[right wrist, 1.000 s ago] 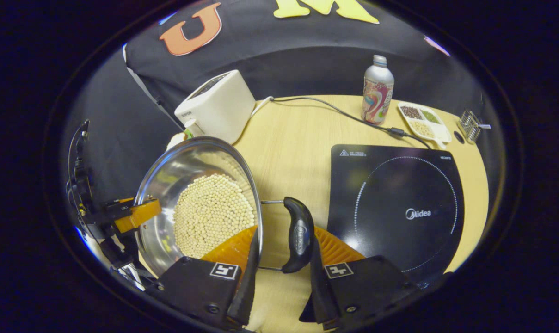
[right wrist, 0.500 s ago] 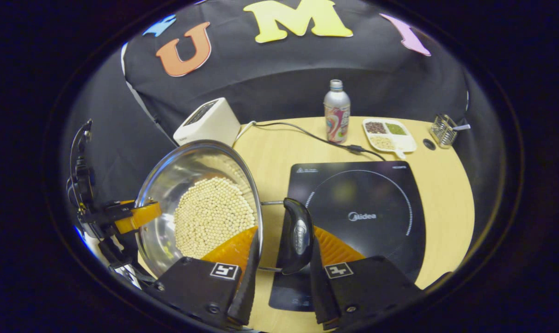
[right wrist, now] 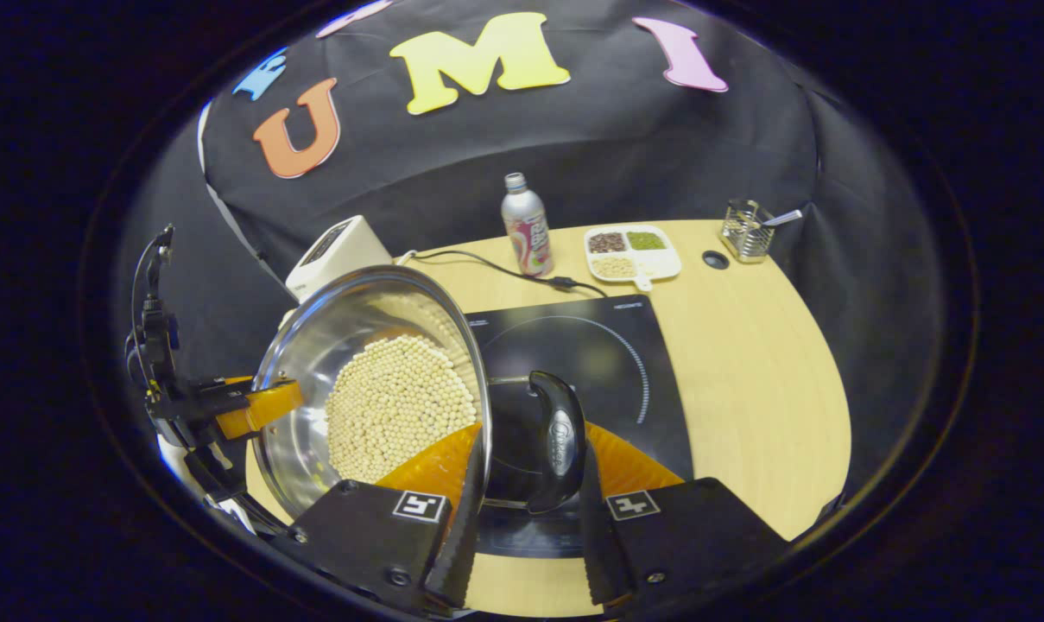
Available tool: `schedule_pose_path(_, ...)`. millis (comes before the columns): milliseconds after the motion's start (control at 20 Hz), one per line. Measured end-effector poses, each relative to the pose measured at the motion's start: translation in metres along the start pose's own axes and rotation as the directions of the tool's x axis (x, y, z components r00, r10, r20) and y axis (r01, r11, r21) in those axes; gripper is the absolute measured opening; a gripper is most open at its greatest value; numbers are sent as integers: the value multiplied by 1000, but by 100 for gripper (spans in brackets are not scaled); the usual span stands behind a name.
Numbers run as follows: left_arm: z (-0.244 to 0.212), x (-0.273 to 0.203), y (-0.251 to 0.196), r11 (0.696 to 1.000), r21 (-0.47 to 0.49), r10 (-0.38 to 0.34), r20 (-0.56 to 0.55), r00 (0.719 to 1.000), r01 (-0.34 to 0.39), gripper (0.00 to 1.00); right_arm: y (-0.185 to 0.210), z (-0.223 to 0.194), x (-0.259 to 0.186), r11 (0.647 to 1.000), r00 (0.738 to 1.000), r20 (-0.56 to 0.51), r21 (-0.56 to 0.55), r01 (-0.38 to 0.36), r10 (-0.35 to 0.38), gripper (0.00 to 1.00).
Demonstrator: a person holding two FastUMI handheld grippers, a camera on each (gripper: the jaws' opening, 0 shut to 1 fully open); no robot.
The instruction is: First push the handle of the pot to place it horizontally, then grasp the pot with both hands and set it on the induction cooktop.
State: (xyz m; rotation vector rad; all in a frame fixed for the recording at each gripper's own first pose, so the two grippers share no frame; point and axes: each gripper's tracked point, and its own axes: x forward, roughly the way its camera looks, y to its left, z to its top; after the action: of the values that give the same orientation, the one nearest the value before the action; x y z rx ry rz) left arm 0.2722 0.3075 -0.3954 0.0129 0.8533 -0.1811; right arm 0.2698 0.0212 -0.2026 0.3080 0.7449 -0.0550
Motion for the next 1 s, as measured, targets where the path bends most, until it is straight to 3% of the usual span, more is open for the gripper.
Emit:
schedule_pose_path(500, -4, 7, 11, 999, -40, -10, -44, 999, 8, 69, -99, 26, 18, 1000, 999, -43, -16, 14, -15, 51)
schedule_pose_path(1000, -12, 16, 3, 999, -40, 3, -96, 995, -6, 69, -140, 26, 51, 1000, 994, -110, -4, 0, 0, 51)
